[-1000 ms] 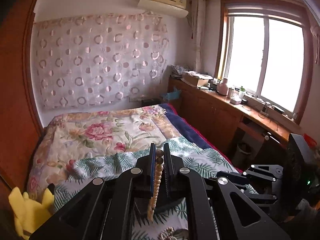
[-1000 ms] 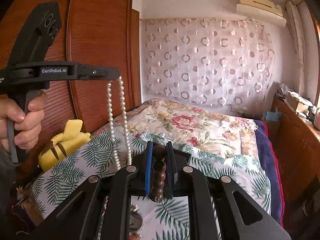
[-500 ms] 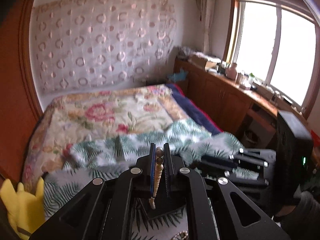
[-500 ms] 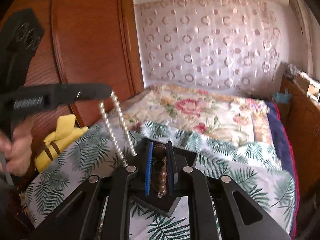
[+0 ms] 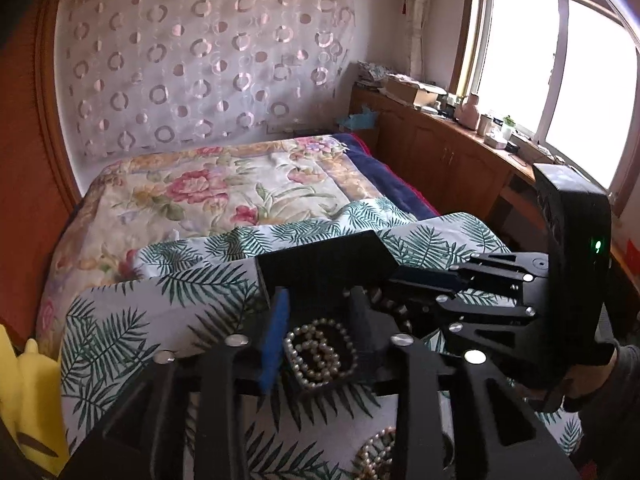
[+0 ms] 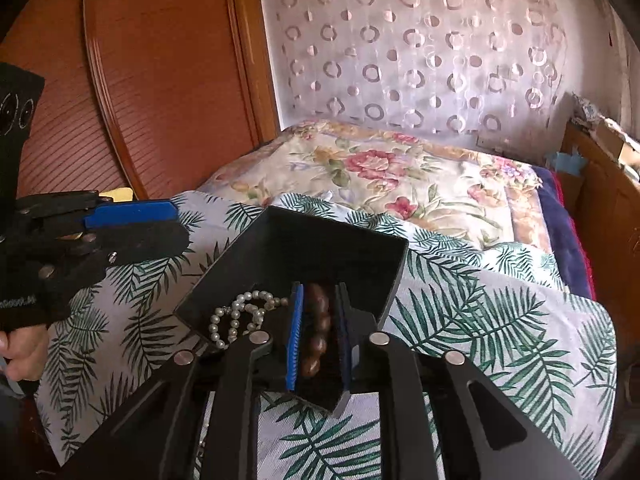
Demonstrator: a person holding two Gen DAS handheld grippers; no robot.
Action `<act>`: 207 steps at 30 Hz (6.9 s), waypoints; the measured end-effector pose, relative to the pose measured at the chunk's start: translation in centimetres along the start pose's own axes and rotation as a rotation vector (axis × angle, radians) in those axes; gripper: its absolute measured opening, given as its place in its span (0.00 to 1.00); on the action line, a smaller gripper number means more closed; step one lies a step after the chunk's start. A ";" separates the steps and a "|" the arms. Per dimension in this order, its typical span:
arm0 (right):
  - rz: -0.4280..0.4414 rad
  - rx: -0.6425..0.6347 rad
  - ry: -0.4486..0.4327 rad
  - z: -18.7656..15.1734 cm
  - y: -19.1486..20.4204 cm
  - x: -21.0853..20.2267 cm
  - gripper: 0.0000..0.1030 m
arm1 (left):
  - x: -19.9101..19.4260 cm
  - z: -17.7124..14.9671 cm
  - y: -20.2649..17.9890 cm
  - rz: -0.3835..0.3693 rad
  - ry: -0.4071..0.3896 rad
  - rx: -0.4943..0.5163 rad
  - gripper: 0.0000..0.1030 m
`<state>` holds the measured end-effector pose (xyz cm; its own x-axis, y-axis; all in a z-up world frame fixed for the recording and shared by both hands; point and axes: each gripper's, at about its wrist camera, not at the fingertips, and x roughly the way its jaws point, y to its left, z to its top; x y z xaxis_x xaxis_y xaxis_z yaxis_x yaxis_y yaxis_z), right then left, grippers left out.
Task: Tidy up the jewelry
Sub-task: 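Open both grippers to drop the jewelry into the black box, then grasp the red cord bracelet with the left gripper while the right gripper returns to the dish, then grasp the silver tiara hair comb with the right gripper, then carry the red bracelet and silver tiara over the black box, then open both grippers to release the pieces into the black box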
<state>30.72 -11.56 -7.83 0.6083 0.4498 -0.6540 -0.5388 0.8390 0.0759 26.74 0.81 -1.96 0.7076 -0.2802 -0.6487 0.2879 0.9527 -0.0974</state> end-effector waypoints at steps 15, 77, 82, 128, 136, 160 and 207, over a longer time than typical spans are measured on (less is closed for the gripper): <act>-0.023 -0.020 -0.041 -7.8 2.4 -8.8 0.28 | -5.1 -7.2 0.3 0.066 -0.040 0.014 0.70; 0.053 -0.113 0.055 -15.0 9.9 -8.2 0.49 | -13.3 -14.9 -2.9 0.001 -0.093 -0.035 0.02; 0.029 -0.171 0.084 -14.3 11.2 -6.5 0.62 | -13.2 -15.3 -2.6 0.001 -0.088 -0.043 0.02; -0.024 -0.265 0.023 -10.3 9.8 -8.5 0.43 | -11.4 -14.0 -2.7 -0.022 -0.084 -0.035 0.02; -0.034 -0.253 -0.027 -6.5 7.4 -8.0 0.43 | -9.8 -10.3 -2.5 -0.012 -0.107 0.004 0.02; 0.077 -0.190 0.013 1.2 2.2 0.1 0.43 | -3.0 -0.6 0.1 -0.005 -0.065 0.005 0.02; -0.010 -0.018 0.043 -10.4 2.0 -7.0 0.47 | -2.1 -8.5 0.3 0.007 0.023 -0.043 0.63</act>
<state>19.32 -16.19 -10.92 0.5880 0.4274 -0.6867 -0.5437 0.8374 0.0557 19.84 2.67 -7.05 0.6943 -0.2709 -0.6668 0.2548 0.9590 -0.1243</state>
